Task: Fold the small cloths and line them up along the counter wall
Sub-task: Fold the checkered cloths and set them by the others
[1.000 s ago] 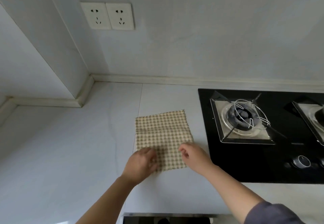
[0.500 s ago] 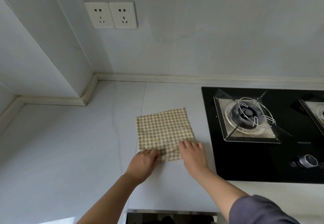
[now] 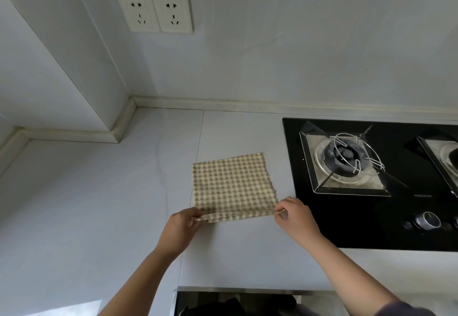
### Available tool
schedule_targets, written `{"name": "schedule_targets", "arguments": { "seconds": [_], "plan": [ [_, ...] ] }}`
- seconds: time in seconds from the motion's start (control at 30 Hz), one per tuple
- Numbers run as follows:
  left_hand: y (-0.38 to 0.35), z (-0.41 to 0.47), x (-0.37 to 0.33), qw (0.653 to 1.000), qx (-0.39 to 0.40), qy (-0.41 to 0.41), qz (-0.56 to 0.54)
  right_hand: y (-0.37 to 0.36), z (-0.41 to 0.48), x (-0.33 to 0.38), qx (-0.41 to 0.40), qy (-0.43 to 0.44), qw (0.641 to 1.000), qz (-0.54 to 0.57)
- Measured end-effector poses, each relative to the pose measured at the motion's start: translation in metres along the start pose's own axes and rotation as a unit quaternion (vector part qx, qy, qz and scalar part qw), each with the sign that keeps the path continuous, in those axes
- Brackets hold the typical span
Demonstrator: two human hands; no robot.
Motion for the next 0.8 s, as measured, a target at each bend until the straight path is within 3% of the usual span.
{"name": "schedule_targets", "arguments": {
  "seconds": [0.1,0.2,0.43,0.8],
  "plan": [
    [0.008,-0.007,-0.002,0.996,-0.017,0.051,-0.073,0.005,-0.007,-0.005,0.039,-0.02,0.998,0.037],
    [0.014,-0.006,-0.006,0.988,-0.04,0.084,-0.126,0.015,-0.008,-0.002,0.046,-0.055,0.987,0.144],
    [0.019,0.045,-0.018,0.976,-0.09,0.14,-0.143,0.022,0.037,0.035,0.08,-0.12,0.949,0.279],
    [0.001,0.102,-0.003,0.967,-0.071,0.245,0.009,0.001,0.096,0.064,0.025,-0.191,0.974,0.116]
  ]
}}
Point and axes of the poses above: each hand's wrist, its own z-axis towards the middle knuckle, its own y-axis out of the back of the hand, x = y × z, the point moved 1 cm from there along z, towards the middle knuckle, and after that the axes turned 13 degrees about -y, right-handed, at the moved point
